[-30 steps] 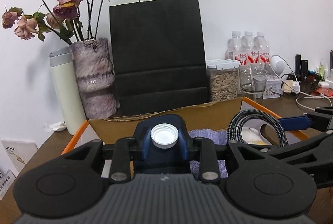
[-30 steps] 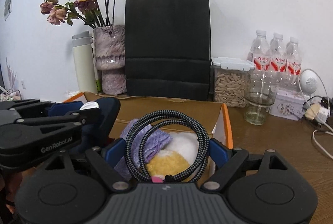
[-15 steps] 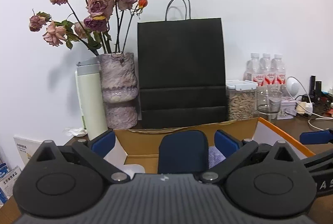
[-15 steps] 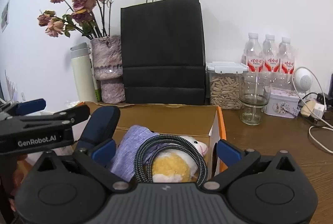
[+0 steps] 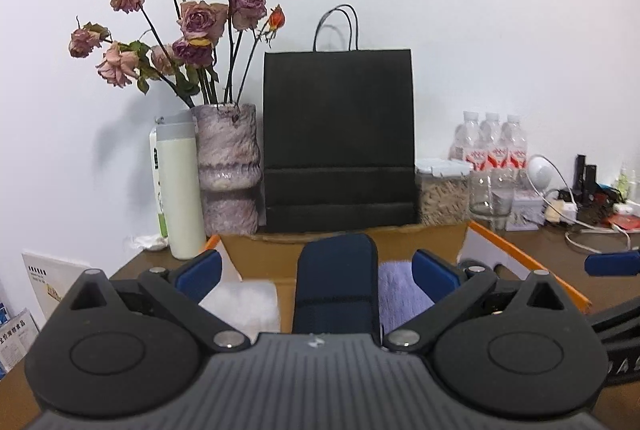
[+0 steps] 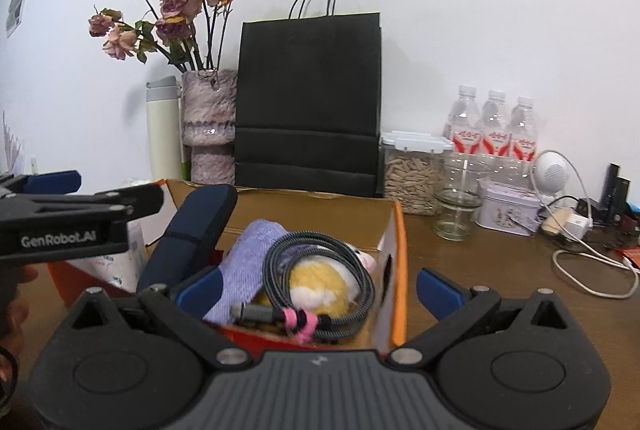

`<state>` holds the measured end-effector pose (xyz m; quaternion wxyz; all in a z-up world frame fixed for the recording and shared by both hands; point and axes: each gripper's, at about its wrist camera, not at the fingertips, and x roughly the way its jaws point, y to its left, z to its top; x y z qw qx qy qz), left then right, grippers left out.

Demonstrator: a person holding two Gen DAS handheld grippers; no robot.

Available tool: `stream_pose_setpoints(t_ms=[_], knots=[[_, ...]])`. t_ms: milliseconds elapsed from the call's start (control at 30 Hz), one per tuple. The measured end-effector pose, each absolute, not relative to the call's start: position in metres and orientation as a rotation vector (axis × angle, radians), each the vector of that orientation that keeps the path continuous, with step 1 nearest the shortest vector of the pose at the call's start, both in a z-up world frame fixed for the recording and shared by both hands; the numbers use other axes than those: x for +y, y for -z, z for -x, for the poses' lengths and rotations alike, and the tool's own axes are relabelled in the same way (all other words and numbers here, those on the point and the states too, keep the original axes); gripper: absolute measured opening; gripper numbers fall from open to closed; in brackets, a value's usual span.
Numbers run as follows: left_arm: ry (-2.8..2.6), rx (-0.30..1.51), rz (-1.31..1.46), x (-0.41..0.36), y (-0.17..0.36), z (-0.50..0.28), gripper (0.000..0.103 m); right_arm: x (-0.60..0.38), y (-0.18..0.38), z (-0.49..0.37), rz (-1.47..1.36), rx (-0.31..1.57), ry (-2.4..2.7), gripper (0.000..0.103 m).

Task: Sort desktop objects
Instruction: 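Withdraw both grippers from the box back over the table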

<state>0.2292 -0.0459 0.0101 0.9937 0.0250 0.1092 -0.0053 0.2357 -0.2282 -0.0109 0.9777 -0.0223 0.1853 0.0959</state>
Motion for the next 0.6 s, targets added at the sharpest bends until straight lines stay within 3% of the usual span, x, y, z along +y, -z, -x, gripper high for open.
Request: stream_pose_setpoints(t_ms=[600], knots=[[0.191, 0.510, -0.077, -0.036, 0.030, -0.174, 0.103, -0.236, 0.042, -0.172, 0.051, 0.558, -0.243, 0.103]])
